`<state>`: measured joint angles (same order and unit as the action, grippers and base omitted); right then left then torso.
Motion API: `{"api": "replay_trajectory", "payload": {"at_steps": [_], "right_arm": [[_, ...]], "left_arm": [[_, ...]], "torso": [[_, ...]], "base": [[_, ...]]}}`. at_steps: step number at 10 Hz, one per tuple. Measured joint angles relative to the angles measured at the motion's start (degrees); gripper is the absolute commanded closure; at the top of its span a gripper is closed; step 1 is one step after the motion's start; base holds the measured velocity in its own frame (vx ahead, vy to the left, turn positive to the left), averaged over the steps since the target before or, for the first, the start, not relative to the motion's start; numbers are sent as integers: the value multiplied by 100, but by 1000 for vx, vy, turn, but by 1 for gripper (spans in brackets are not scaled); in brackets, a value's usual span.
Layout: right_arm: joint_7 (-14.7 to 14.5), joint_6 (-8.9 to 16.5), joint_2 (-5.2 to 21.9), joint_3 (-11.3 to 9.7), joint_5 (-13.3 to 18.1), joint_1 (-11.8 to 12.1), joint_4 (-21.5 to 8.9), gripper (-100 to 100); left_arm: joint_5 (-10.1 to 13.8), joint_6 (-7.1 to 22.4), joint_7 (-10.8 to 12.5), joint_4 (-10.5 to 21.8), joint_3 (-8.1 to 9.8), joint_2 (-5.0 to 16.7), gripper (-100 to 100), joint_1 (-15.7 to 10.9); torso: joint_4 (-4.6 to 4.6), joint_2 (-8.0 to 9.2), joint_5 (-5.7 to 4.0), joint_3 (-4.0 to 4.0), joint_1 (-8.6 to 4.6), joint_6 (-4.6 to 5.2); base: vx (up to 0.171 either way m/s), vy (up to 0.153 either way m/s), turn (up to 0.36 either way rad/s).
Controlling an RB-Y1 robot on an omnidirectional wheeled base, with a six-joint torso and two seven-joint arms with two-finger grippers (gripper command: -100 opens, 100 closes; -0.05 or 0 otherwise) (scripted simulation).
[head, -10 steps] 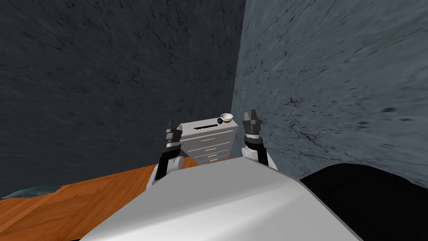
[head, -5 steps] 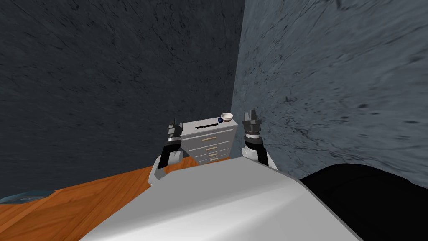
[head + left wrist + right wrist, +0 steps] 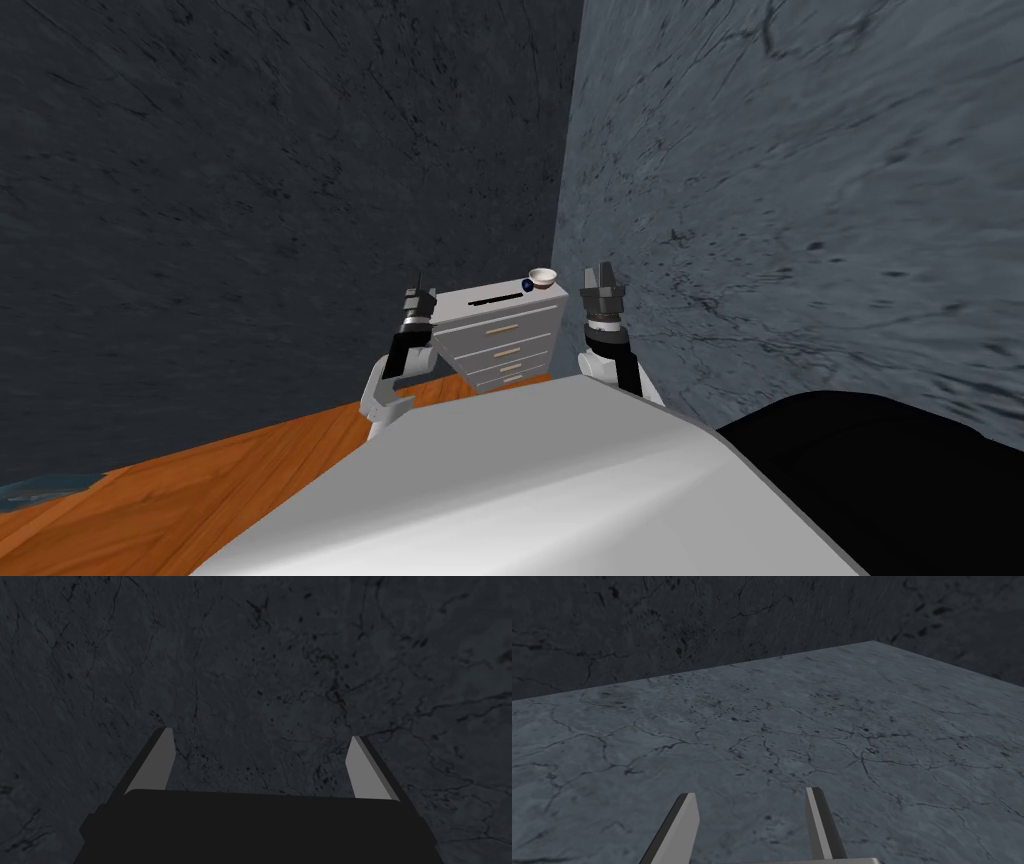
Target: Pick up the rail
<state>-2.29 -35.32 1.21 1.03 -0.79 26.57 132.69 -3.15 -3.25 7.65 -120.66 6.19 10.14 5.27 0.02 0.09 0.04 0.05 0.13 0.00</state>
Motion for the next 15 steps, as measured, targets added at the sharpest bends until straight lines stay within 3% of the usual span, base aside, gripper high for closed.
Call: {"api": "replay_trajectory", "payload": {"at_steps": [6,8,15], "right_arm": [[0,0,0,0,0,0,0,0],[0,0,0,0,0,-1,0,0],[0,0,0,0,0,0,0,0]], "left_arm": [[-172,984,249,471,372,180,-100,-1010],[-199,1287,376,807,551,287,-100,-1370],[-370,2333,594,1427,887,338,-100,-2394]], "torso": [[0,2,0,1,1,1],[0,5,1,2,2,0],[-1,-1,0,-1,-1,-3]], "base": [[-31,35,-58],[-46,41,-90],[-24,28,-51]]}}
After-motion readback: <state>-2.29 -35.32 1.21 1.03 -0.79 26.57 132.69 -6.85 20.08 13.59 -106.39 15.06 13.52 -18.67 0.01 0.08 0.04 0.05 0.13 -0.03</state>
